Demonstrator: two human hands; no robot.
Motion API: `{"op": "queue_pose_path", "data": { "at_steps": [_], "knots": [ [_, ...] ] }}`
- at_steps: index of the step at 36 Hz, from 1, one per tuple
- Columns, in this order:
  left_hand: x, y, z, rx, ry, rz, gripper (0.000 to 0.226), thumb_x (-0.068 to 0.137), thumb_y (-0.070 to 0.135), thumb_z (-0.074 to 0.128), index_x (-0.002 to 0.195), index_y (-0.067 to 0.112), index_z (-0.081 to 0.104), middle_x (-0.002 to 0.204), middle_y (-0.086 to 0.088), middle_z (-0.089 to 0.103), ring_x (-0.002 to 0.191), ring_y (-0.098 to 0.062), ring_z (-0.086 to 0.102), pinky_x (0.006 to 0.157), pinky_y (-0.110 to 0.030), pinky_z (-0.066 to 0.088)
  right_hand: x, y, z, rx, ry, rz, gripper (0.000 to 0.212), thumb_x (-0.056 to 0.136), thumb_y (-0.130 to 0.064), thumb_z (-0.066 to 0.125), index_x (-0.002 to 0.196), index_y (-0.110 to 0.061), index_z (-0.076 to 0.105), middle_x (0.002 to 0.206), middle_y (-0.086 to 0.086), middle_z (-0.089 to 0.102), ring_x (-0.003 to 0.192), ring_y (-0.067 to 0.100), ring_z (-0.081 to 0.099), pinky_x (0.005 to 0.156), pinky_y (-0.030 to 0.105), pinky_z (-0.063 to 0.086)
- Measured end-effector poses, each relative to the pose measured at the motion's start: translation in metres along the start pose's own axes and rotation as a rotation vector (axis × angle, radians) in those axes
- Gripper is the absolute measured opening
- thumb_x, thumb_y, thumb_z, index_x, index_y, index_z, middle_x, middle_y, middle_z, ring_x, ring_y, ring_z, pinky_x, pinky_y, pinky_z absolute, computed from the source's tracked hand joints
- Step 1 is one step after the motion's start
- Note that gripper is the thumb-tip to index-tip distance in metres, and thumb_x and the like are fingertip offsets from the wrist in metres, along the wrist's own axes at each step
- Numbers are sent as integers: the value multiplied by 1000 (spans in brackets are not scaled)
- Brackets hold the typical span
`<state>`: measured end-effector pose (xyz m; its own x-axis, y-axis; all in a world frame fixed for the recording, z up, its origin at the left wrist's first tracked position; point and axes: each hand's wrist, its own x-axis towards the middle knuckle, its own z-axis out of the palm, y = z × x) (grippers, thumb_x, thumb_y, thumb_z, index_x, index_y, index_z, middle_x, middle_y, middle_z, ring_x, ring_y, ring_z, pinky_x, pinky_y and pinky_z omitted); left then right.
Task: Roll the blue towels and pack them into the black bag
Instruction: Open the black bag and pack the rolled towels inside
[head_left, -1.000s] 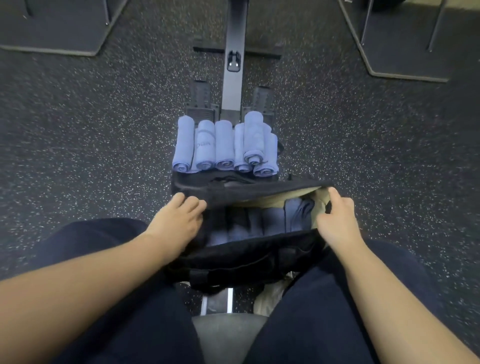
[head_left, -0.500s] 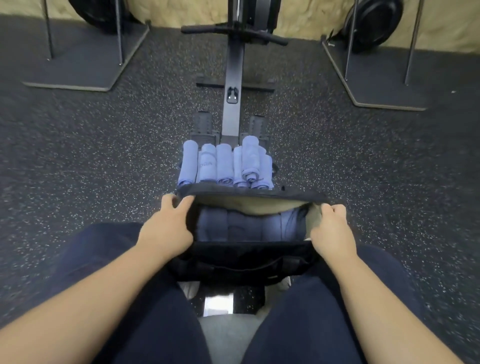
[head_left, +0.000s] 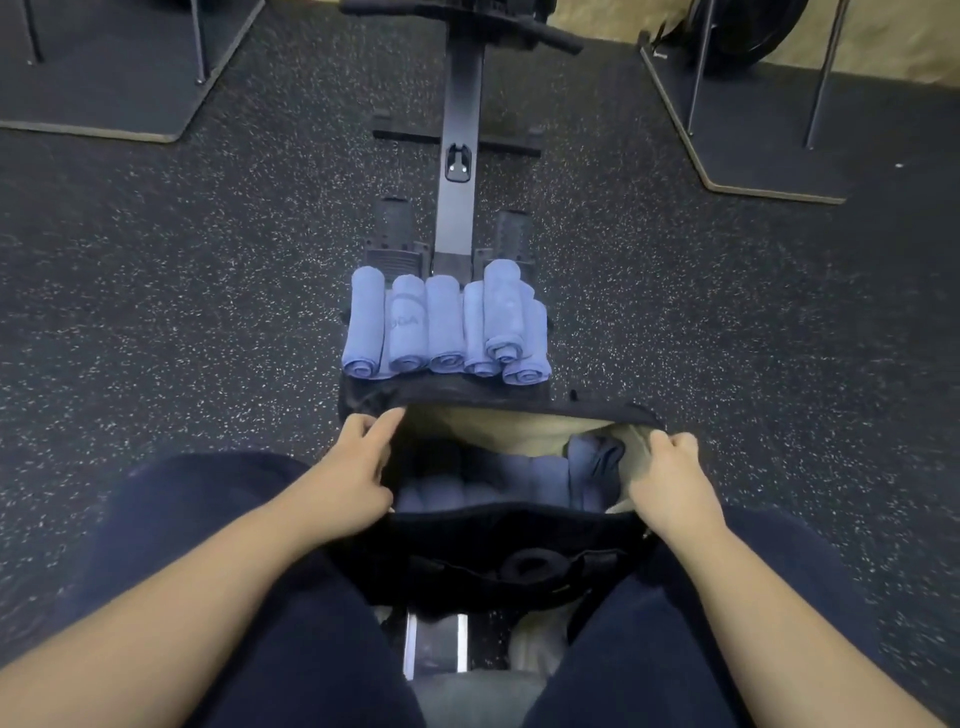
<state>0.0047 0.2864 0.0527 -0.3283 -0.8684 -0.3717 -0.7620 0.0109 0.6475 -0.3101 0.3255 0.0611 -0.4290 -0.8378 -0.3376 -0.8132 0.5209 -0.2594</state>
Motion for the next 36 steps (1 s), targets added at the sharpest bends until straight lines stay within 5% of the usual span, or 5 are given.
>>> {"op": "queue_pose_path", "data": {
  "at_steps": [15, 19, 23, 28, 36],
  "knots": [
    [19, -9, 7, -148, 15, -23, 96, 70, -9, 50, 150, 31, 15, 110, 6, 29, 86, 0, 45, 68, -4, 34, 6, -16, 20, -36, -28, -60, 55, 84, -2, 46, 135, -16, 31, 122, 9, 30, 90, 39, 54, 82, 44, 46],
    [22, -12, 8, -132, -1, -3, 96, 68, -4, 52, 147, 37, 17, 100, 13, 27, 88, -4, 47, 86, -28, 45, 6, -17, 28, -337, 66, -104, 68, 77, -17, 63, 139, -21, 35, 136, 12, 31, 115, 33, 34, 92, 43, 40],
    [25, -11, 4, -117, -12, -3, 92, 68, 4, 51, 143, 45, 16, 101, 15, 25, 92, -14, 49, 88, -36, 47, 10, -28, 40, -272, 243, -418, 61, 58, -5, 74, 118, -12, 62, 125, 19, 51, 113, 36, 40, 85, 53, 47],
    [26, -15, -1, -110, 0, -32, 90, 65, 11, 51, 138, 52, 16, 104, 16, 25, 93, -20, 52, 87, -38, 47, 13, -74, 46, -23, 312, -717, 34, 74, -16, 54, 104, -18, 69, 118, 9, 57, 113, 27, 43, 91, 40, 39],
    [32, -21, -4, -152, 64, -86, 92, 72, -1, 50, 146, 45, 20, 109, 13, 25, 95, -17, 50, 86, -33, 45, 56, -150, 43, 425, 113, -441, 13, 83, -4, 55, 90, -15, 52, 92, -5, 42, 93, 21, 48, 89, 30, 38]
  ]
}}
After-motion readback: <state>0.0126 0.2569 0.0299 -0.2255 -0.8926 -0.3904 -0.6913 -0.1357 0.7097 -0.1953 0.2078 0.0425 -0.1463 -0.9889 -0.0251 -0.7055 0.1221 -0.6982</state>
